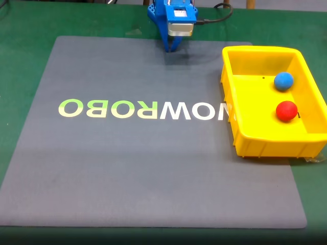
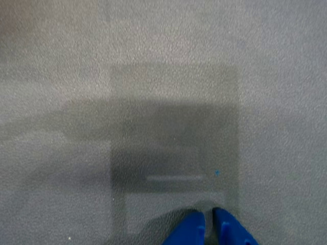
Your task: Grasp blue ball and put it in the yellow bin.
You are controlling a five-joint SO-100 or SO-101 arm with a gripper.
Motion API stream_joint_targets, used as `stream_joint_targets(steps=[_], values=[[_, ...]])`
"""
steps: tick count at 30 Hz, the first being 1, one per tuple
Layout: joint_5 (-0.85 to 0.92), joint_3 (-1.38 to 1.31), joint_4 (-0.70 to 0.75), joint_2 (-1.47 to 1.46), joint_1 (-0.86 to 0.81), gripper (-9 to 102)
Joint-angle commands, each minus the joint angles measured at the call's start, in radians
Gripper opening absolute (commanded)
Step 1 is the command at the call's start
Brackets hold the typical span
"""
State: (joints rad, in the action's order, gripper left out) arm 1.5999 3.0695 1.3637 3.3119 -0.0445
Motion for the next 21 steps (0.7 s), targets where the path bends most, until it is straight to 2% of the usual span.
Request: stream_joint_targets(steps=[1, 21], values=[[-0.005, 0.029, 0.008, 0.014, 0.006, 0], [0.021, 0.031, 0.012, 0.012, -0.023, 1]])
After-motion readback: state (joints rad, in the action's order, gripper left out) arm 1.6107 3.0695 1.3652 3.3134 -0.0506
